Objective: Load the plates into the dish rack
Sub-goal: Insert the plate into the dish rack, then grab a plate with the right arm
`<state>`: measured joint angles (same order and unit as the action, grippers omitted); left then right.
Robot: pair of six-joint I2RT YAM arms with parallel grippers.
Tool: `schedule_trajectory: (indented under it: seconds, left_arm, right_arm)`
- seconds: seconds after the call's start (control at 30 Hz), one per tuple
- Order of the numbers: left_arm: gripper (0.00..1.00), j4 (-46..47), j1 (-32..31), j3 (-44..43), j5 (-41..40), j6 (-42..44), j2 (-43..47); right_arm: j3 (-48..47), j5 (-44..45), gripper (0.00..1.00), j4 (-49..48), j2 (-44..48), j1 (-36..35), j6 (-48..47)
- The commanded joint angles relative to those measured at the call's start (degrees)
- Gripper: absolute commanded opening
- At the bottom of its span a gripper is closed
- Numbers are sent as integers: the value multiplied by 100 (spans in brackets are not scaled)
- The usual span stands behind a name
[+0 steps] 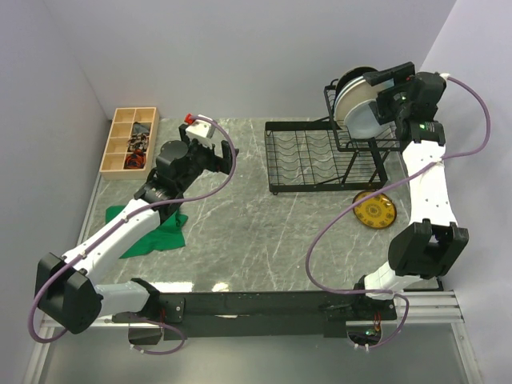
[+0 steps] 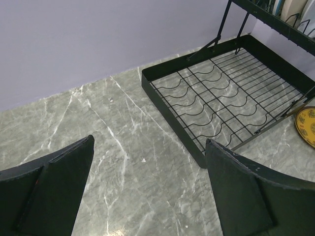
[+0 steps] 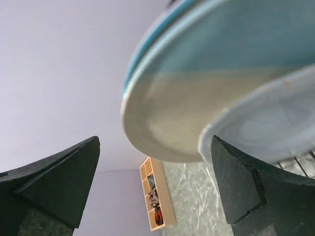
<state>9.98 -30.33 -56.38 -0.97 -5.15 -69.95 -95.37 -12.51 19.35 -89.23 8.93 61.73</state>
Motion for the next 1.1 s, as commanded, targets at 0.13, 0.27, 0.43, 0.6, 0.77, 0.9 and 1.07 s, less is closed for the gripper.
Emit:
schedule_trajectory:
  seconds: [0.13,0.27,0.43,0.6,0.77,0.9,1.07]
  left_arm:
    - [99,110,18,48,-70,-136,324]
    - [100,118,27,74,-79,-162,368]
    - [99,136,27,22,-52,-171,333]
    - [99,197,18,13,27,-180,307]
    - [99,215,18,4,45,-293,324]
    - [99,154,44,-57,220,-495,333]
    - [99,224,115,4,562,-1242,316]
  right_arm:
    - [124,-146,100,-792,248,39,-311]
    - [264,-260,100,-933,432,39,-522]
    - [423,-331,100,-1004,749,30,-733]
    - [572,-366,100,-1057,1047,30,-1154]
    - [476,-698,100,-855,1180,39,-1759]
    - [449,-1138,100,-574,1355,39,-2270]
    - [703,-1929,100,-424,1759,39,-3596]
